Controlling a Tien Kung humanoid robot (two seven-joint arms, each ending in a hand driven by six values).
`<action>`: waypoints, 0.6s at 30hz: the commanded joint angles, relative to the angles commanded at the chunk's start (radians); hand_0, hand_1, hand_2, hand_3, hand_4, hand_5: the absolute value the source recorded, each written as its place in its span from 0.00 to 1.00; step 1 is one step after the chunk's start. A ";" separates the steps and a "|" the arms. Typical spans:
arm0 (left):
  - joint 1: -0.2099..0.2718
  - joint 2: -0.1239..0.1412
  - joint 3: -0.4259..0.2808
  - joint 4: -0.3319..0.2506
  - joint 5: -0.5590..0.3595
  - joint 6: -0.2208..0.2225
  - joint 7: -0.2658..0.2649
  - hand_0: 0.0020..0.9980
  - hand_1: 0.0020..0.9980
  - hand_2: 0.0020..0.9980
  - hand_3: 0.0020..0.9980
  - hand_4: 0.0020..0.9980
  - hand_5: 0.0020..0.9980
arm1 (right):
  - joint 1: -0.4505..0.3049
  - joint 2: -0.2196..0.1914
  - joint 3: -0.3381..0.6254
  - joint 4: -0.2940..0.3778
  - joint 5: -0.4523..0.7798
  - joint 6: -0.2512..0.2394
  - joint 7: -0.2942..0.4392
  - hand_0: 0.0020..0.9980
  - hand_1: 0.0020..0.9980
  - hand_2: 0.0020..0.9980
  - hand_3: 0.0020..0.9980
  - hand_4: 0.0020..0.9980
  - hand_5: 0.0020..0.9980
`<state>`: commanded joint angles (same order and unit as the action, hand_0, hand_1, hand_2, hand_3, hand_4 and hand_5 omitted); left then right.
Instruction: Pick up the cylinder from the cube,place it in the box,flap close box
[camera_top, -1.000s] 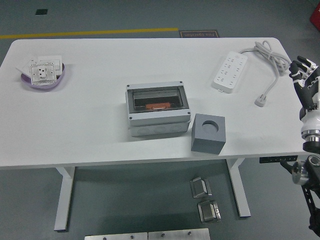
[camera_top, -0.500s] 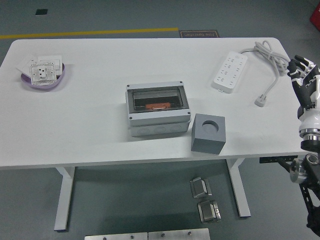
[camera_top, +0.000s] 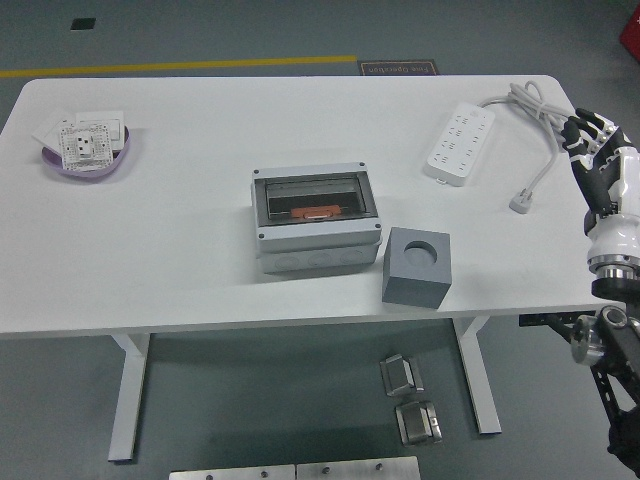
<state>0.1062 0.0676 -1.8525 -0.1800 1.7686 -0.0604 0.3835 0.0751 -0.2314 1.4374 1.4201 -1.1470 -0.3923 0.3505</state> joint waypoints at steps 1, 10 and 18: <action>0.000 0.000 0.003 0.000 -0.003 0.000 0.001 0.75 0.77 0.77 0.89 0.59 0.14 | 0.001 0.000 -0.002 0.000 -0.003 -0.001 0.000 0.71 0.68 0.72 0.71 0.91 0.57; -0.003 0.006 0.035 0.000 -0.038 0.001 0.000 0.75 0.77 0.77 0.89 0.59 0.14 | 0.009 -0.002 -0.015 0.002 -0.030 -0.007 -0.011 0.70 0.68 0.71 0.70 0.91 0.57; 0.001 0.001 0.034 0.000 -0.040 0.000 0.001 0.75 0.77 0.77 0.89 0.59 0.15 | 0.004 0.000 -0.005 0.007 -0.046 -0.009 -0.017 0.70 0.68 0.71 0.70 0.90 0.57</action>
<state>0.1069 0.0687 -1.8184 -0.1800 1.7285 -0.0604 0.3848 0.0786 -0.2310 1.4325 1.4267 -1.1929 -0.4013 0.3337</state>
